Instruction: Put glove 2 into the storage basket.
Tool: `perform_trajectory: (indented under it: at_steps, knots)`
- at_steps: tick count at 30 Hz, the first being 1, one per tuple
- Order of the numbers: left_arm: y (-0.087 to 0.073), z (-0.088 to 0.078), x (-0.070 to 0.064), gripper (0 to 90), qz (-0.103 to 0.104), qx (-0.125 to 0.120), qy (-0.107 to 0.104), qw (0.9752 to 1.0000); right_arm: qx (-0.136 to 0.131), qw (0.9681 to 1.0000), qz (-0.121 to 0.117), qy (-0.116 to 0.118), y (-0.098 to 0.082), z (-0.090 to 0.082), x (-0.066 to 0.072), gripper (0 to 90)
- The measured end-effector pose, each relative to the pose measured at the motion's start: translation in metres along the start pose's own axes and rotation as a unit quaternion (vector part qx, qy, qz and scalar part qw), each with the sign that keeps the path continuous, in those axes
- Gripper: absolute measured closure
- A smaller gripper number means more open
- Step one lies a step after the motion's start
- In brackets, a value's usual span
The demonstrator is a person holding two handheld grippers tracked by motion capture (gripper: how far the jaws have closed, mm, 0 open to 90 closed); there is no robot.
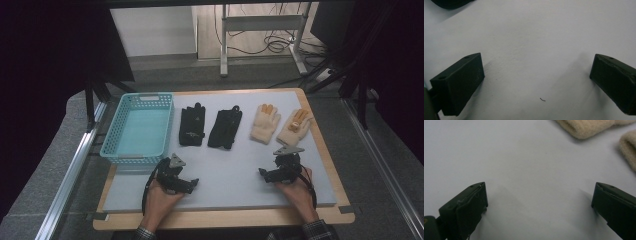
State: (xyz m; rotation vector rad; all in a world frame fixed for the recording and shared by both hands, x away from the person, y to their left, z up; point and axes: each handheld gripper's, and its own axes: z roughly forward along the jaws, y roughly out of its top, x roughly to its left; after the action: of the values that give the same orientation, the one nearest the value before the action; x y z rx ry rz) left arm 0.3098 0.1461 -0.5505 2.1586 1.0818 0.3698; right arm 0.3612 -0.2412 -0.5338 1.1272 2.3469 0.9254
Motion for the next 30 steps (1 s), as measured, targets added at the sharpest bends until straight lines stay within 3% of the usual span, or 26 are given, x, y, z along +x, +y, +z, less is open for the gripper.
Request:
perform_trajectory:
  at_steps: [10, 20, 27, 30]
  knots:
    - [0.000, 0.000, 0.000, 0.0, 0.000, -0.001, 0.000, 1.0000, 0.001, 1.0000, 0.001, 0.001, 0.000, 0.000, 0.000, 0.8]
    - [0.000, 0.000, 0.000, 0.0, 0.000, -0.001, 0.000, 1.0000, 0.000, 1.0000, 0.003, 0.003, 0.005, -0.005, 0.000, 7.6]
    - [0.000, 0.000, 0.000, 0.0, 0.000, -0.001, 0.000, 1.0000, -0.009, 0.9994, 0.006, 0.033, 0.020, -0.004, 0.002, 10.1]
    - [0.000, 0.000, 0.000, 0.0, 0.000, -0.001, 0.000, 1.0000, -0.009, 0.9993, -0.004, 0.037, 0.028, 0.000, 0.004, 10.3]
